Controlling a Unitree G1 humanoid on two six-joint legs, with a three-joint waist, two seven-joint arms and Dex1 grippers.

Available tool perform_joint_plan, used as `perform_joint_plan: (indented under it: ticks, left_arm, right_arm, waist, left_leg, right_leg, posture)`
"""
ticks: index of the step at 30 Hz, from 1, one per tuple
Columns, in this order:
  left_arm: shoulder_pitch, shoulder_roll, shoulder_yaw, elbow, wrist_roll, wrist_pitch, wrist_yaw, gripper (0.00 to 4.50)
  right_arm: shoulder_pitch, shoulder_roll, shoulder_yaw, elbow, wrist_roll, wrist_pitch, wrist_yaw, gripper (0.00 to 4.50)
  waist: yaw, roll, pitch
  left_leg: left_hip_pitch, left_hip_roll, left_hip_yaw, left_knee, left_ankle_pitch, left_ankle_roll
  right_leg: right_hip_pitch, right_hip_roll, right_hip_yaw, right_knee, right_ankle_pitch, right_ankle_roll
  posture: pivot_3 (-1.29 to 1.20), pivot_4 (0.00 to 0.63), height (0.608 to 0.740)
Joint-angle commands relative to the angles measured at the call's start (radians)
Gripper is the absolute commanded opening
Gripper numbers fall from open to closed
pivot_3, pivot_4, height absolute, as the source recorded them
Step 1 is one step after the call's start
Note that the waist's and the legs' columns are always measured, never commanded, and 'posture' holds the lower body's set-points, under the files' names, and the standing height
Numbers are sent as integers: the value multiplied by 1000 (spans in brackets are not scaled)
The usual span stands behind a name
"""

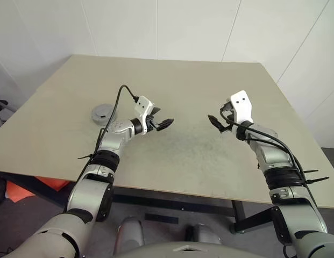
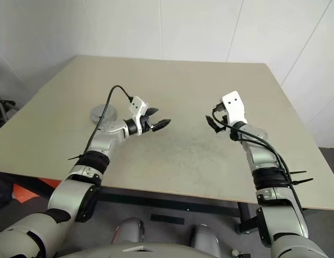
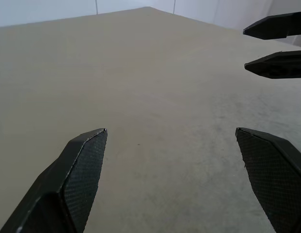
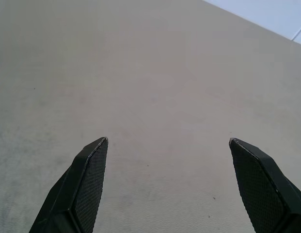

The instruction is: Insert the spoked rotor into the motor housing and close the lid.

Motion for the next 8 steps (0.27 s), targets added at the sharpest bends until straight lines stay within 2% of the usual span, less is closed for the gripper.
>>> perform_joint_plan:
  ticks: [1,8]
  left_arm:
    - [-5,1,-2,-32,7,-19,4,4487]
    - [-29,-6,1,5,17,-37,15,4487]
  right_arm:
    - [-37,0,-24,-4,-14,-36,-8,4500]
    - [-32,-8,-35,-2,-25,-48,-14,4500]
  waist:
    - [0,0,0]
    - [0,0,0]
  left_leg:
    - [0,0,0,0,0,0]
    - [0,0,0,0,0,0]
  right_leg:
    - [0,0,0,0,0,0]
    - [0,0,0,0,0,0]
  posture:
    - [0,0,740]
    - [0,0,740]
